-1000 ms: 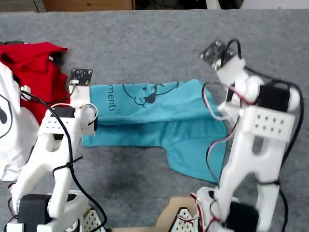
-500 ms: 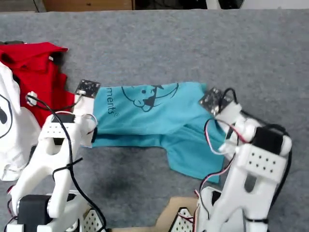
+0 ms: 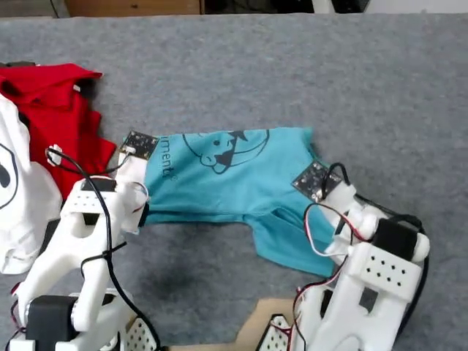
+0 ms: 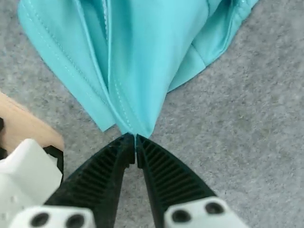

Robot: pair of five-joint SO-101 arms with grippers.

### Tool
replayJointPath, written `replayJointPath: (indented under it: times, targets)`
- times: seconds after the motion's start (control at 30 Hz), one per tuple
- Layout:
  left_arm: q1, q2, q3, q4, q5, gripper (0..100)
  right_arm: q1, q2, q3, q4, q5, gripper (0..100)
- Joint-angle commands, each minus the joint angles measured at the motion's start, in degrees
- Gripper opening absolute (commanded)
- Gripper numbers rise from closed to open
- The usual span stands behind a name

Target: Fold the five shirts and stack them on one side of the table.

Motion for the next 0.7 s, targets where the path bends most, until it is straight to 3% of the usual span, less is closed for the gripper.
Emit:
replayJointPath:
  times: [0.0,0.17,0.27,0.5,0.67]
  targets:
    - [0.44,-1.71,0.0,-0.26,-0.18,2,1.36,-1.01,0.48,-0.79,1.23,0.5]
    - [0.79,-1.71,0.0,-0.09,-0.18,2,1.01,-1.01,1.8,-0.79,1.23,1.9]
    - [0.79,-1.71,0.0,0.09,-0.18,2,1.01,-1.1,1.89,-0.53,1.23,8.0]
    - [-0.35,-1.71,-0.44,0.18,0.18,20,-0.57,-1.1,1.36,-0.35,2.37,15.9]
    - [-2.99,-1.8,-5.1,0.18,-0.18,22,-0.13,-0.66,-3.47,-0.88,1.67,15.4]
